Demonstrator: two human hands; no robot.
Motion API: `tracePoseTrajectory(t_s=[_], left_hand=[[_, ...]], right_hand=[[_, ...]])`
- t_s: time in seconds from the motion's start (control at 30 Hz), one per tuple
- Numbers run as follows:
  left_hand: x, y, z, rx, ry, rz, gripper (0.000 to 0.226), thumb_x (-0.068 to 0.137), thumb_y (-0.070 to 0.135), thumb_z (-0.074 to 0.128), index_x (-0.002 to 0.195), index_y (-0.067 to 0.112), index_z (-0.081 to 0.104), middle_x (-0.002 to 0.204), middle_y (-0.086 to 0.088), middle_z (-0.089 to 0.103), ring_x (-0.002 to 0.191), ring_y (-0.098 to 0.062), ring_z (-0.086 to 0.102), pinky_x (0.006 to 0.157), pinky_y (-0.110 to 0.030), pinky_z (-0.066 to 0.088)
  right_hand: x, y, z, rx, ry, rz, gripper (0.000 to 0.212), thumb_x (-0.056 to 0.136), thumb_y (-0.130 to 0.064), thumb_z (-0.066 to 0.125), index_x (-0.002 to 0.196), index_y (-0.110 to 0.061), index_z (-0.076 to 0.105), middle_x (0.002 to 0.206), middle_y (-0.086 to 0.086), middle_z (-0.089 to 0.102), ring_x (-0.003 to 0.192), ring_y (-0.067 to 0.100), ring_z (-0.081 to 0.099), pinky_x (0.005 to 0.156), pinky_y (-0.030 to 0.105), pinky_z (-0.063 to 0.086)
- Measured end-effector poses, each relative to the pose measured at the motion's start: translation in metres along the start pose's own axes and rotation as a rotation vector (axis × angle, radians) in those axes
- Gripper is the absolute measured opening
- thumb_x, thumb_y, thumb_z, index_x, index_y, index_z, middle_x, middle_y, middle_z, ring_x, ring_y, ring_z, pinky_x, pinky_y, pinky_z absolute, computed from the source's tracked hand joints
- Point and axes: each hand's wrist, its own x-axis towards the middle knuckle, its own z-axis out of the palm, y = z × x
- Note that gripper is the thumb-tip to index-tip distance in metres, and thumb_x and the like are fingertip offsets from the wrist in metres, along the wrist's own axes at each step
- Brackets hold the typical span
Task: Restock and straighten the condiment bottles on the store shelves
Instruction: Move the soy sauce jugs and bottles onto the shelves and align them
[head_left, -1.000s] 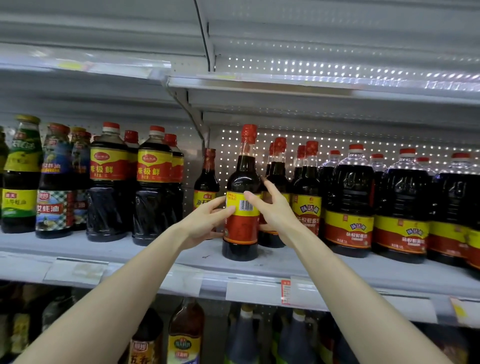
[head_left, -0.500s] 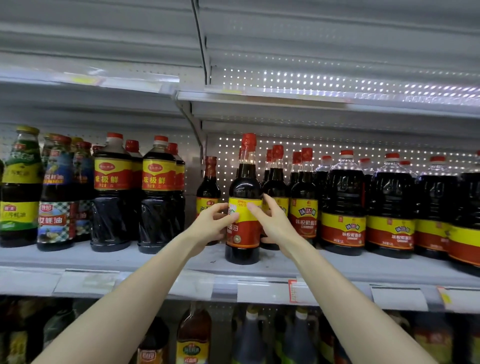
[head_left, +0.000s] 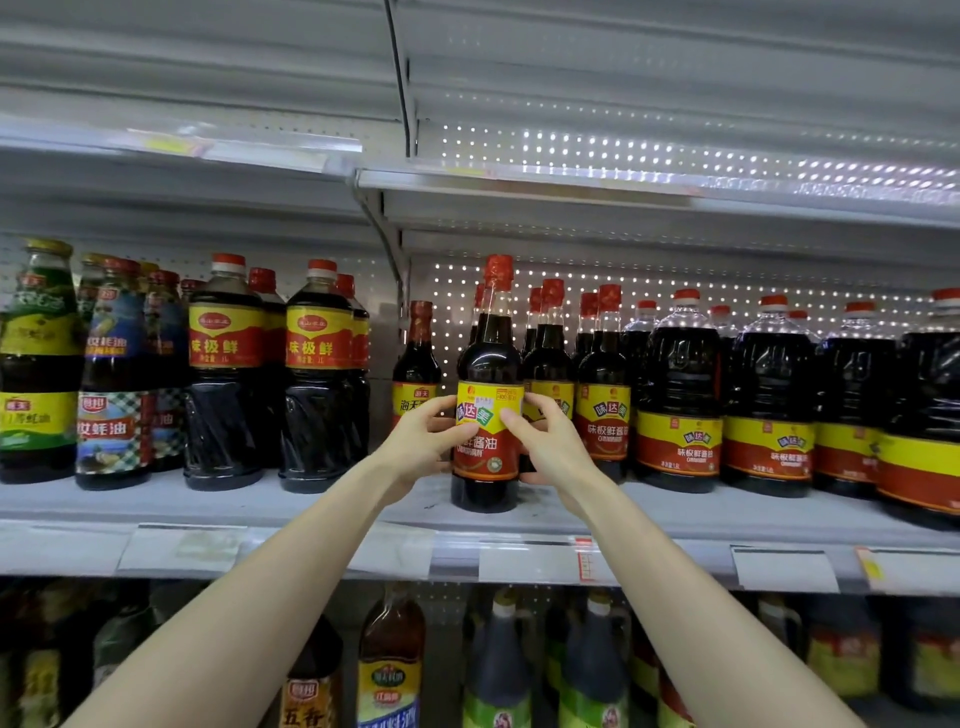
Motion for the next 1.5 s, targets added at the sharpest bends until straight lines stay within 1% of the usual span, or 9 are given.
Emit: tracePoseTrajectory(t_s=[0.13, 0.27, 0.37, 0.7, 0.87, 1.0, 1.07, 1.23, 1.5], left_hand=[[-0.002, -0.004, 0.001, -0.028, -0.002, -0.005, 0.055, 0.089, 0.017, 0.067, 0.140, 0.021, 0.045, 0.123, -0.010, 0.063, 0.111, -0.025, 0.061, 0.081, -0.038, 0.055], [-0.001, -0.008, 0.005, 0.079, 0.129, 0.079, 0.055, 0.083, 0.019, 0.075, 0.132, 0.019, 0.052, 0.108, -0.004, 0.065, 0.099, -0.019, 0.064, 0.072, -0.030, 0.056], [0.000, -0.010, 0.004, 0.103, 0.142, 0.087, 0.057, 0.082, 0.019, 0.075, 0.134, 0.021, 0.051, 0.112, -0.008, 0.062, 0.098, -0.019, 0.062, 0.067, -0.027, 0.054], [-0.002, -0.013, 0.007, 0.129, 0.186, 0.095, 0.054, 0.081, 0.021, 0.077, 0.128, 0.024, 0.051, 0.103, -0.001, 0.064, 0.096, -0.019, 0.063, 0.066, -0.030, 0.055], [-0.003, -0.013, 0.012, 0.181, 0.203, 0.115, 0.057, 0.084, 0.026, 0.073, 0.134, 0.025, 0.047, 0.111, -0.001, 0.060, 0.104, -0.020, 0.060, 0.084, -0.039, 0.055], [-0.014, -0.012, 0.013, 0.143, 0.157, 0.096, 0.053, 0.091, 0.024, 0.065, 0.140, 0.027, 0.043, 0.118, -0.001, 0.058, 0.109, -0.020, 0.058, 0.073, -0.030, 0.053], [-0.020, -0.011, 0.012, 0.105, 0.141, 0.088, 0.051, 0.094, 0.027, 0.060, 0.142, 0.028, 0.042, 0.126, -0.004, 0.057, 0.113, -0.021, 0.057, 0.071, -0.027, 0.053], [-0.029, -0.006, 0.015, -0.007, 0.101, 0.047, 0.051, 0.099, 0.032, 0.051, 0.147, 0.032, 0.034, 0.130, 0.000, 0.055, 0.114, -0.018, 0.055, 0.096, -0.045, 0.050], [-0.026, -0.004, 0.019, -0.081, 0.081, -0.038, 0.052, 0.098, 0.039, 0.048, 0.148, 0.038, 0.031, 0.140, 0.001, 0.049, 0.117, -0.020, 0.049, 0.101, -0.061, 0.042]], right_hand=[[0.001, 0.002, 0.000, -0.053, 0.037, -0.015, 0.048, 0.093, -0.031, 0.063, 0.134, -0.023, 0.040, 0.118, 0.006, 0.056, 0.100, 0.016, 0.059, 0.074, 0.031, 0.054], [0.000, 0.004, 0.000, 0.010, 0.014, 0.005, 0.034, 0.097, -0.026, 0.057, 0.127, -0.028, 0.042, 0.121, 0.005, 0.057, 0.103, 0.020, 0.060, 0.067, 0.031, 0.053], [0.001, 0.003, -0.001, 0.011, -0.008, 0.014, 0.037, 0.100, -0.025, 0.051, 0.136, -0.026, 0.043, 0.127, 0.006, 0.058, 0.109, 0.023, 0.059, 0.075, 0.035, 0.053], [-0.002, 0.002, 0.002, -0.008, -0.038, 0.015, 0.047, 0.100, -0.028, 0.050, 0.146, -0.027, 0.040, 0.117, -0.001, 0.055, 0.091, 0.007, 0.056, 0.058, 0.022, 0.047], [-0.003, -0.004, -0.001, -0.028, -0.030, 0.032, 0.046, 0.100, -0.029, 0.051, 0.145, -0.028, 0.040, 0.132, 0.003, 0.055, 0.114, 0.023, 0.055, 0.075, 0.038, 0.051], [-0.012, -0.004, -0.003, 0.000, -0.047, 0.061, 0.050, 0.101, -0.034, 0.046, 0.149, -0.030, 0.032, 0.140, 0.001, 0.051, 0.117, 0.021, 0.055, 0.094, 0.047, 0.052], [-0.017, -0.005, -0.002, 0.016, -0.064, 0.084, 0.053, 0.101, -0.037, 0.044, 0.151, -0.034, 0.025, 0.145, 0.000, 0.046, 0.125, 0.026, 0.051, 0.092, 0.048, 0.053], [-0.023, -0.010, 0.003, 0.066, -0.095, 0.136, 0.055, 0.101, -0.045, 0.039, 0.151, -0.041, 0.019, 0.153, 0.000, 0.033, 0.136, 0.033, 0.039, 0.084, 0.049, 0.050], [-0.016, -0.007, 0.006, 0.121, -0.078, 0.172, 0.056, 0.099, -0.054, 0.036, 0.151, -0.039, 0.024, 0.151, 0.002, 0.038, 0.135, 0.032, 0.040, 0.093, 0.056, 0.046]])
